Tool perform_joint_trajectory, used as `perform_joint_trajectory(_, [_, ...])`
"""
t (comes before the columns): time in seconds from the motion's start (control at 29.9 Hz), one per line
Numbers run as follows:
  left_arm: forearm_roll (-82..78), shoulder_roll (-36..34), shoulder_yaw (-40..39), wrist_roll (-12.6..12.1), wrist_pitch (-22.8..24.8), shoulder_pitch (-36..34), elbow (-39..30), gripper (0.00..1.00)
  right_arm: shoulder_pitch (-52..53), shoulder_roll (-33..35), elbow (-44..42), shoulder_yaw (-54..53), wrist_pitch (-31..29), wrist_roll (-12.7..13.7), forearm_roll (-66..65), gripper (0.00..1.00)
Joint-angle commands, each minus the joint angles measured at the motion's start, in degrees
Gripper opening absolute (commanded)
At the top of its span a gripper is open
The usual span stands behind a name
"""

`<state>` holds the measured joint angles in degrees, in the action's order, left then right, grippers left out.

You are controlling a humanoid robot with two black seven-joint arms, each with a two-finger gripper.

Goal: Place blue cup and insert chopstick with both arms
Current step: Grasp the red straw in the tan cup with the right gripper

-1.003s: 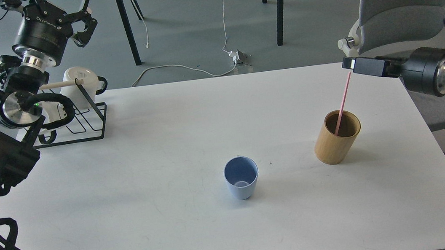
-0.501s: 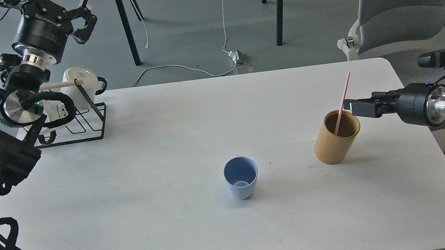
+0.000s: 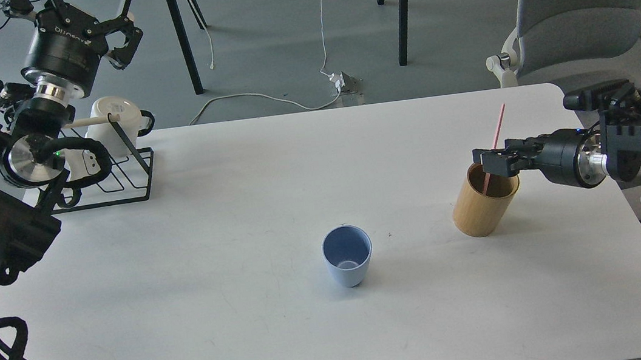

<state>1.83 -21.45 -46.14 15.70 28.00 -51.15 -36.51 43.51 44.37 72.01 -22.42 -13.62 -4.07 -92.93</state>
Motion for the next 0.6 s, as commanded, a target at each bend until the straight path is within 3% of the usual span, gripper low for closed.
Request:
perform_joint_trajectory(0.0, [-0.07,0.01,0.0,0.03,0.0,0.0,0.12,0.99,0.09,-0.86,-1.87,-0.08,0.88,-0.06,-0.32,0.45])
perform_joint_trajectory(0.13, [-0.07,0.01,0.09,0.03,0.0,0.18,0.38,0.99,0.09,-1.31,-1.87,0.0,0.88,-0.06,-0.33,0.22])
perform_joint_trajectory(0.3, [-0.16,-0.08,0.09,0.03,0.0,0.18,0.47,0.99,0.26,-1.31,-1.87,-0.08,1.05,-0.06,-0.33,0.05])
perform_joint_trajectory(0.57, [-0.16,-0.08,0.09,0.03,0.0,0.18,0.47,0.99,0.88,-0.61,0.06,-0.08,1.84,-0.15,-0.15,0.01])
